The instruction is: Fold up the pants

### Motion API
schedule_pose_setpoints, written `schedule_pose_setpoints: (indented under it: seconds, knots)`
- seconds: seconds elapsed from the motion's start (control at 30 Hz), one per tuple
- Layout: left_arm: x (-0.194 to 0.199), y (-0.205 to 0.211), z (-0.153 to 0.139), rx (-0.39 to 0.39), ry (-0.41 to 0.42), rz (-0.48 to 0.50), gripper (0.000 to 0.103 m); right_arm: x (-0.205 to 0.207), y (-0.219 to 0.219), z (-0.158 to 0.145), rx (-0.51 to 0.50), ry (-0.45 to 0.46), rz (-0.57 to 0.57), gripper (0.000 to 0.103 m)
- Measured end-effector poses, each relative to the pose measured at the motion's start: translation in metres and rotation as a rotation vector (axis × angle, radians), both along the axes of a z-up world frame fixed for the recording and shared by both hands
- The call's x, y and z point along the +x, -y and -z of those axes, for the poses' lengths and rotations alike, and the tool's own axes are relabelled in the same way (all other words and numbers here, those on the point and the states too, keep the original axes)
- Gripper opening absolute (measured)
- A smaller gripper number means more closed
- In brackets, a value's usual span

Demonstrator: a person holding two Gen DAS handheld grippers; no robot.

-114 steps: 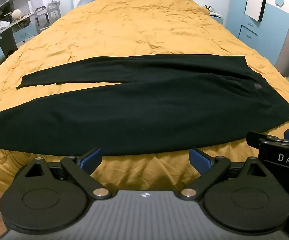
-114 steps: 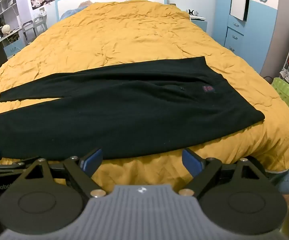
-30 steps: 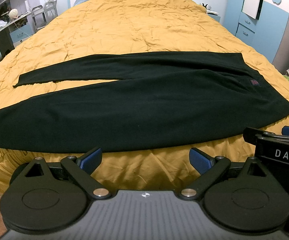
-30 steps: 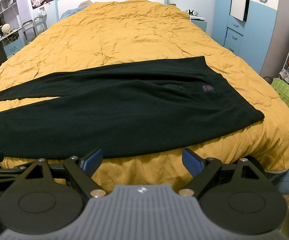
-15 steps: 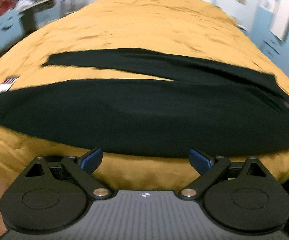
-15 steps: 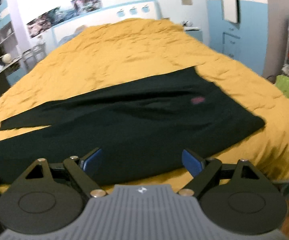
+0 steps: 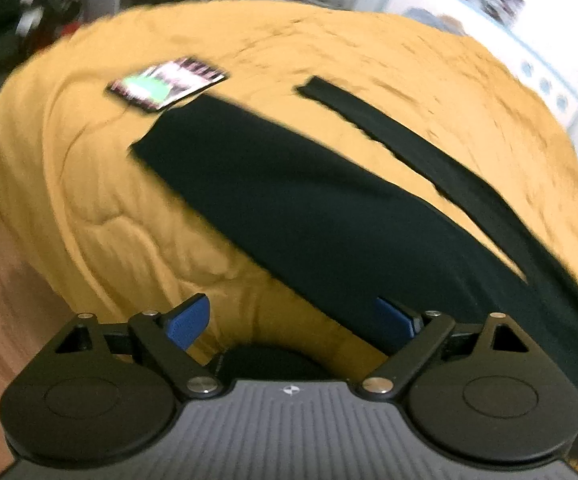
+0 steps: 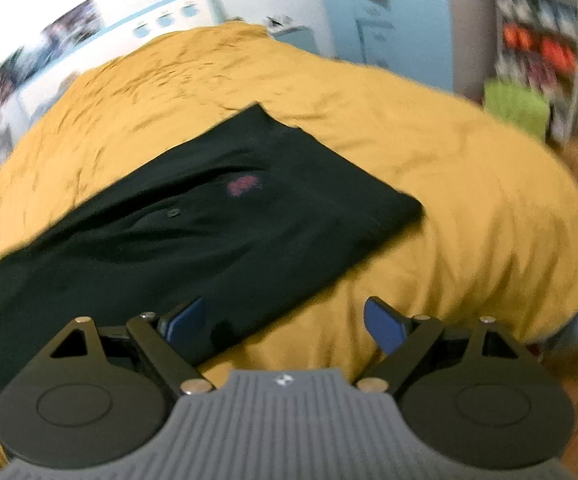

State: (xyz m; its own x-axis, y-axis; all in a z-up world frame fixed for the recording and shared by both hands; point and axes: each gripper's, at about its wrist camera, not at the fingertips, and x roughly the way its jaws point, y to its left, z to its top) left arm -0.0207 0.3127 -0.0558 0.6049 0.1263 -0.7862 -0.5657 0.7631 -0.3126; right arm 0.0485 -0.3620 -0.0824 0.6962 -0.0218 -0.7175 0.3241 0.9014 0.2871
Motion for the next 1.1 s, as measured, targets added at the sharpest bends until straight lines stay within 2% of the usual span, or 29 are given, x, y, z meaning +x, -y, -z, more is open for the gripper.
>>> schedule_pose_setpoints:
  seconds: [0.13,0.27,0.3,0.43,0.53,0.6,0.63,0.7,0.83,0.93,1.03,1.07,1.1]
  knots:
    - [-0.009,-0.031,0.016,-0.131,0.061,-0.081,0.1,-0.009,0.03,0.011,0.245,0.057,0.085,0.084]
    - [-0.007,-0.052,0.025,-0.23,0.161,-0.134,0.099,-0.007,0.046,0.022,0.426,0.094,0.167,0.084]
    - [-0.005,-0.056,0.028,-0.245,0.171,-0.15,0.099,-0.007,0.046,0.022,0.426,0.094,0.167,0.083]
    - [0.0,-0.072,0.04,-0.336,0.215,-0.206,0.099,-0.005,0.055,0.031,0.543,0.122,0.222,0.083]
    - [0.002,-0.079,0.045,-0.394,0.253,-0.25,0.099,-0.005,0.057,0.032,0.57,0.131,0.243,0.075]
    - [-0.007,-0.084,0.046,-0.424,0.348,-0.337,0.099,-0.005,0.057,0.031,0.569,0.131,0.259,0.067]
    - [-0.01,-0.087,0.045,-0.43,0.401,-0.363,0.099,-0.008,0.058,0.03,0.566,0.13,0.263,0.066]
    - [-0.014,-0.087,0.04,-0.406,0.462,-0.367,0.097,-0.009,0.057,0.029,0.568,0.134,0.265,0.063]
    - [-0.001,-0.09,0.041,-0.384,0.41,-0.332,0.097,-0.014,0.058,0.026,0.583,0.149,0.252,0.062]
    - [-0.001,-0.091,0.042,-0.412,0.442,-0.35,0.097,-0.018,0.062,0.027,0.608,0.179,0.249,0.061]
    - [-0.004,-0.087,0.04,-0.415,0.479,-0.337,0.092,-0.024,0.062,0.027,0.618,0.192,0.247,0.061]
    - [-0.006,-0.084,0.039,-0.405,0.492,-0.339,0.084,-0.023,0.062,0.028,0.623,0.196,0.247,0.06]
    - [-0.009,-0.08,0.037,-0.398,0.514,-0.344,0.072,-0.023,0.062,0.029,0.629,0.199,0.249,0.06]
